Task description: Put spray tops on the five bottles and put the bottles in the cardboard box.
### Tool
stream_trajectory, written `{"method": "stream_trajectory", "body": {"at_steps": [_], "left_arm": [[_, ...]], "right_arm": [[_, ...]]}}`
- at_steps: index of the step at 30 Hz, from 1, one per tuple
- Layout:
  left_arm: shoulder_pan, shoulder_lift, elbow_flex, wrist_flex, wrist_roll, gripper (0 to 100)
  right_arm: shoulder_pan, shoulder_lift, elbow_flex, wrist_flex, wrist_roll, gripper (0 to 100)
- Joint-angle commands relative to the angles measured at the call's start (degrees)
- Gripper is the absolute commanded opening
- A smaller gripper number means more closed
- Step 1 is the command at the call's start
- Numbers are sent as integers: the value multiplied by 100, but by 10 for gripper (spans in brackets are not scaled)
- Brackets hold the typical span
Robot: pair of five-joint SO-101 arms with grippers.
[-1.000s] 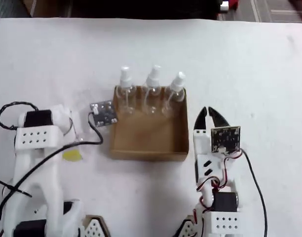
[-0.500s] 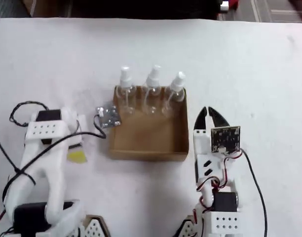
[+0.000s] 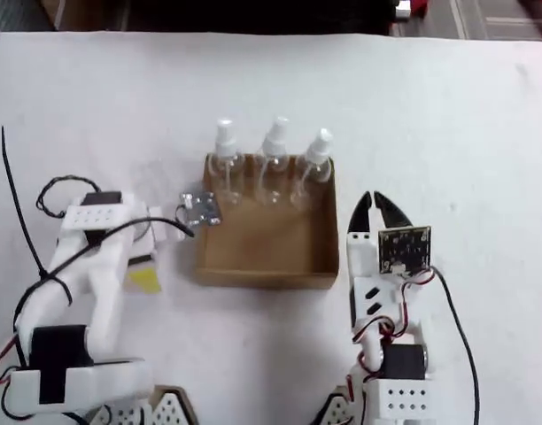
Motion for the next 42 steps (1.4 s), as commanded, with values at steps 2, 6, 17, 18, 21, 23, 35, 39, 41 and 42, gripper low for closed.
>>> {"method": "stream_trajectory", "body": {"at_steps": [2, 6, 17, 18, 21, 23, 35, 39, 41, 42], "left_arm": [[40, -119, -202, 79, -44, 287], [57, -708, -545, 897, -44, 286], [-40, -3257, -1099, 2585, -343, 290], [-127, -3319, -1029, 2576, -457, 290], [-567, -3327, -791, 2189, -747, 290], [-980, -3240, -580, 1600, -870, 290], [-1534, -2088, -70, -1767, 1688, 288], [-1552, -1807, -62, -2004, 2057, 286], [-1604, -1789, -70, -1881, 1820, 288], [-1684, -1789, -88, -1749, 1547, 287]], "right_arm": [[-22, -31, -35, -154, 79, 18], [-22, -31, -26, -154, 79, 18], [-57, -31, -26, -154, 325, 18], [-57, -31, -26, -154, 325, 18], [-31, -40, -26, -154, 325, 18], [-31, -31, -26, -154, 325, 18], [-48, -13, -26, -154, 343, 18], [-31, -13, -26, -154, 343, 18], [-31, -13, -26, -154, 343, 18], [-31, -13, -26, -154, 343, 18]]}}
